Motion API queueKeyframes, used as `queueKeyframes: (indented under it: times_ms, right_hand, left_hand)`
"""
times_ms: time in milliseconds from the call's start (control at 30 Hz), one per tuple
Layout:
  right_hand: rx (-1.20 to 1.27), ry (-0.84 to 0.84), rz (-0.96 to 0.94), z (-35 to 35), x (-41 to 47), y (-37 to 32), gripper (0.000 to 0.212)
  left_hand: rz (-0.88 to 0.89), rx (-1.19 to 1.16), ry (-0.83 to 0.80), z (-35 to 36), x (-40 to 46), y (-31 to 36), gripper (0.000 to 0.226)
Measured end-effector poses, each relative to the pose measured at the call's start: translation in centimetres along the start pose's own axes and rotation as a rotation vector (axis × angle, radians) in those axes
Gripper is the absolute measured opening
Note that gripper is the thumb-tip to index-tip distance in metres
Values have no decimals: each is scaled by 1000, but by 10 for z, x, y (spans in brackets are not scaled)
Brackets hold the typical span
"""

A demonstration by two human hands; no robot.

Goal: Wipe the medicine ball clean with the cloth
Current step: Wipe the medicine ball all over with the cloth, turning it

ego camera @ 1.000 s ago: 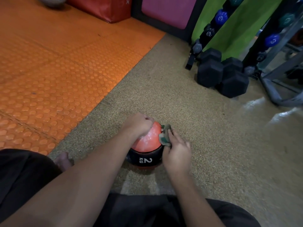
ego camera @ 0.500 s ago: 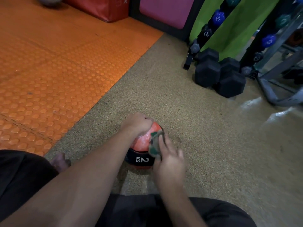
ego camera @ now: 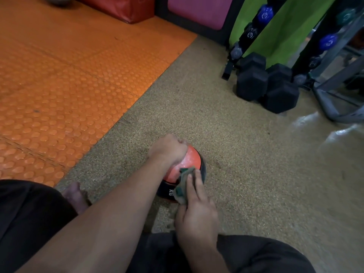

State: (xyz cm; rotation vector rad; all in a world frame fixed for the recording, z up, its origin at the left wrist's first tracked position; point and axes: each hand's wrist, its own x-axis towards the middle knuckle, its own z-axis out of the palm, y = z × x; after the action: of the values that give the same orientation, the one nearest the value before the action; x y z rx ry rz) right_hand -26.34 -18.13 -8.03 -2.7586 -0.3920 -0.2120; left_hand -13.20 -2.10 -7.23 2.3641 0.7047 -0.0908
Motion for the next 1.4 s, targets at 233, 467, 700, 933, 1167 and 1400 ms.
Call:
queueKeyframes:
  times_ms: [233,467,700,933,1167,1400]
  right_hand:
    - [93,41,99,-12,81,18,48]
    - [104,27,-75,-4,14,6,64]
    - [262,41,-24,-4,88,12,47]
    - [184,-52,-224,-20,27,15,60]
    - [188,-50,-71,-11,85,8,65]
    - [2,-104,-146,-15,36,14,67]
  left_hand:
    - [372,175,-155,-6,-11,11,51]
    - [356,43,-163,-13,-1,5,32]
    - [338,0,-111,-8,-1,-5,38]
    - [265,-55,-107,-11,4,-6,34]
    - [269,12,-53,-6,-4,-3,37]
    - [213,-28,-89,-10,1,-1,37]
